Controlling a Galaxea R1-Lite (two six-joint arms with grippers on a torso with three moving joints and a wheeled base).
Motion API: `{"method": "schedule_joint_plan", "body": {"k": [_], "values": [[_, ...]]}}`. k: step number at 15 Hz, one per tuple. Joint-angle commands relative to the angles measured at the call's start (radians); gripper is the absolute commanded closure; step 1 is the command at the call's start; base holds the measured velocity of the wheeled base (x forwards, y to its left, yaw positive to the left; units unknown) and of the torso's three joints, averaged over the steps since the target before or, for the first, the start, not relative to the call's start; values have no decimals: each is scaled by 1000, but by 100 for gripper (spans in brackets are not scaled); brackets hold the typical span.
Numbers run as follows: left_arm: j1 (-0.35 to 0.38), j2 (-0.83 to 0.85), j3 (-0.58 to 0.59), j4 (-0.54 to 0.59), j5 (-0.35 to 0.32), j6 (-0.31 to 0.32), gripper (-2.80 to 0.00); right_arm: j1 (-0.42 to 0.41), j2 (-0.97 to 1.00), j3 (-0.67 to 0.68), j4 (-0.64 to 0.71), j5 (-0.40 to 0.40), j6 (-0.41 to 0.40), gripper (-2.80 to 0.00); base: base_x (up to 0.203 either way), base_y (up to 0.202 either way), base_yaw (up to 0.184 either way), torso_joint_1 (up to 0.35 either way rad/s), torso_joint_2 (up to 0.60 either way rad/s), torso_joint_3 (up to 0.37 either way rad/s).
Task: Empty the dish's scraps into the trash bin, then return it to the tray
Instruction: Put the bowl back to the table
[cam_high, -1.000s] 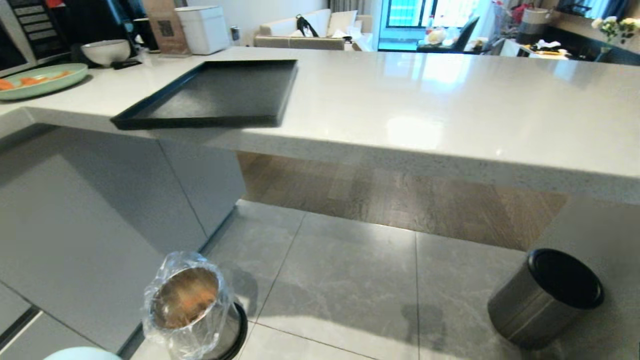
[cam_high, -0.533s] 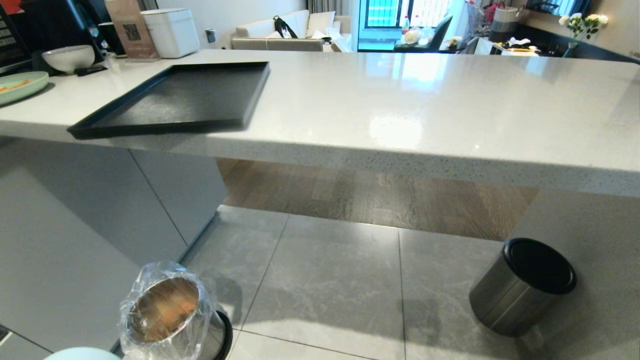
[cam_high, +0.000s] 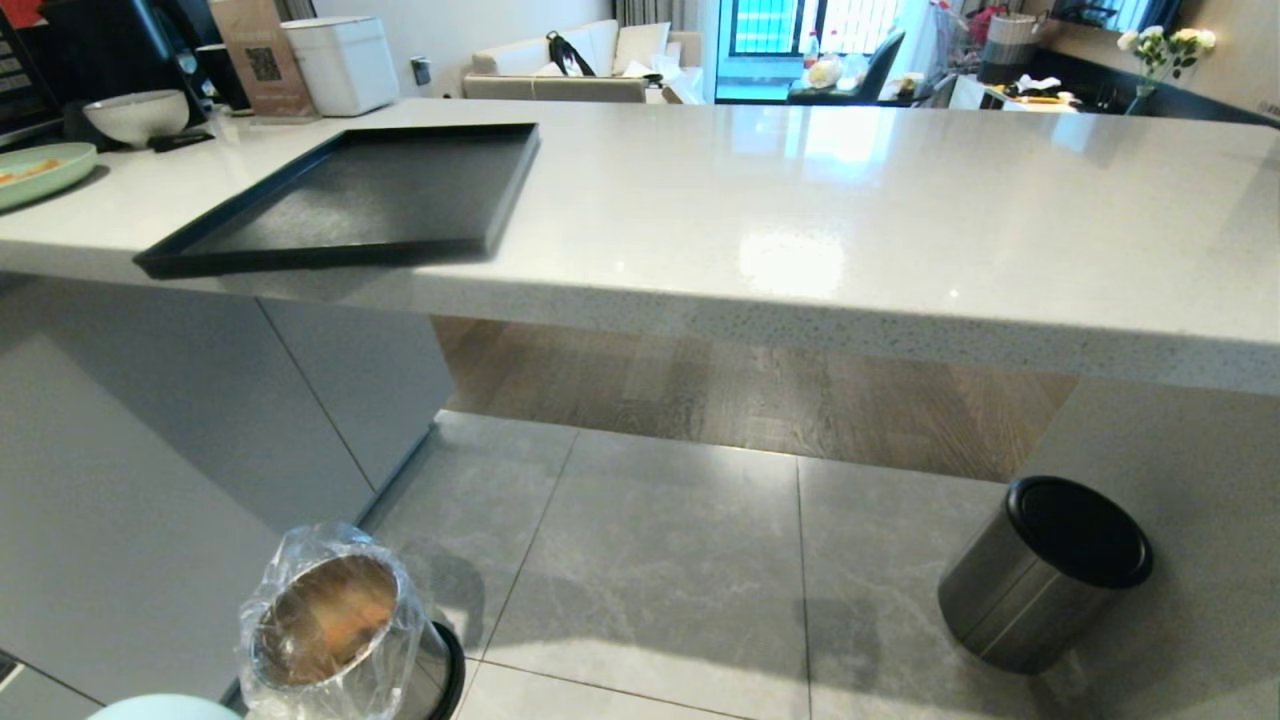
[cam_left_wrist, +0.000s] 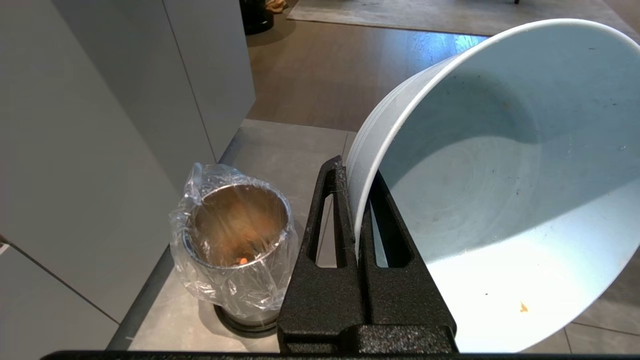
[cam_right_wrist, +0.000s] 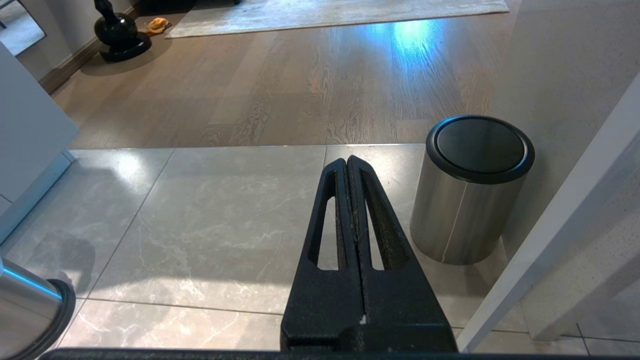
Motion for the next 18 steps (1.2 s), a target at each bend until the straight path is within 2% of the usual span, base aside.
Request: {"method": "schedule_joint_plan", "body": {"k": [1,9,18], "values": [[0,0,0,0,0,-2,0,0,0,0,-1,0,1,0,0,0,0,0,0,0],[0,0,0,0,-1,-3,0,0,0,0,-1,0,1,0,0,5,-2,0,-1,0],[0,0,0,0,0,-2,0,0,0,0,-1,0,1,0,0,186,-1,1,3,2]]}}
